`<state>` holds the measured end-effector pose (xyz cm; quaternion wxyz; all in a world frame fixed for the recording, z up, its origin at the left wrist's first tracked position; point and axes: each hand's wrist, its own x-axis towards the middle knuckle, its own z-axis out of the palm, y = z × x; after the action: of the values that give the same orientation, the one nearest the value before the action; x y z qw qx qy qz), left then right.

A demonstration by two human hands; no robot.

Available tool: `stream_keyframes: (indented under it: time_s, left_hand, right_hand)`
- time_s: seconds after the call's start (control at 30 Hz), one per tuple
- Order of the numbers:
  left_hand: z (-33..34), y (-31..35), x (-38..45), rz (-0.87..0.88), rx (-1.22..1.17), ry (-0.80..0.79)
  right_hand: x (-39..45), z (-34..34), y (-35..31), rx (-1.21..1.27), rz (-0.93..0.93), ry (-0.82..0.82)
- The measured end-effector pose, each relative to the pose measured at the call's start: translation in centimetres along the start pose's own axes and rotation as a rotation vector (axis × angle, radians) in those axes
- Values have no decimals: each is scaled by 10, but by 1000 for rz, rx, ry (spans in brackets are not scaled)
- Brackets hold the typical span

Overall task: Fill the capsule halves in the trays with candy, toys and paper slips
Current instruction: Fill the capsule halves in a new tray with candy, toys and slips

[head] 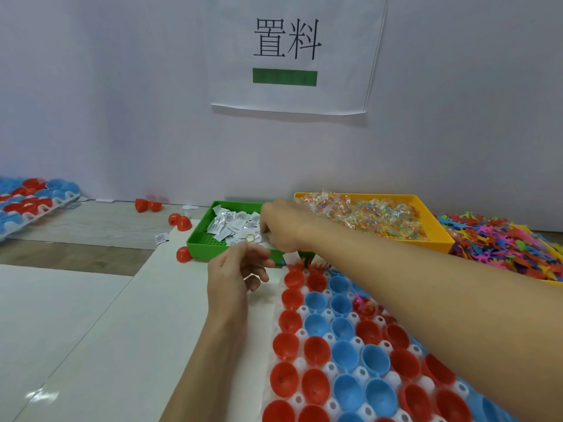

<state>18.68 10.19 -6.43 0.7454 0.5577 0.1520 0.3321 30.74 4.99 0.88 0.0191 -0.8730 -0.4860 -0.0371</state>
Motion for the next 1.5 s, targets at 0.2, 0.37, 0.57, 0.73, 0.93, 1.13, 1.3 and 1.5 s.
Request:
stream_keyframes:
  time_s: [0.2, 0.37, 0.57, 0.73, 0.93, 1.13, 1.3, 1.5]
  left_hand:
    - [2, -2, -1, 28, 21, -17]
    - [3, -4, 1, 69, 79, 36]
    - [4, -4, -2, 154, 180, -28]
    - [1, -3, -1, 66, 7, -16]
    - [1, 3, -2, -39, -200, -52]
    - [3, 7, -5, -24, -154, -123]
    - [8, 6, -9, -32, -93, -181]
    - [6, 6, -6, -41, -97, -60]
  right_hand:
    - [-16, -9, 15, 344, 28, 204]
    - [-37, -22, 15, 522, -51, 137]
    - [-56, -26, 11, 563, -85, 11]
    - [-62, -25, 11, 639, 12, 27]
    - [-67, -22, 10, 730, 88, 95]
    - [-76, -18, 13, 821, 115, 178]
    - [-91, -24, 28, 860, 92, 165]
    - [-122, -34, 63, 667, 48, 89]
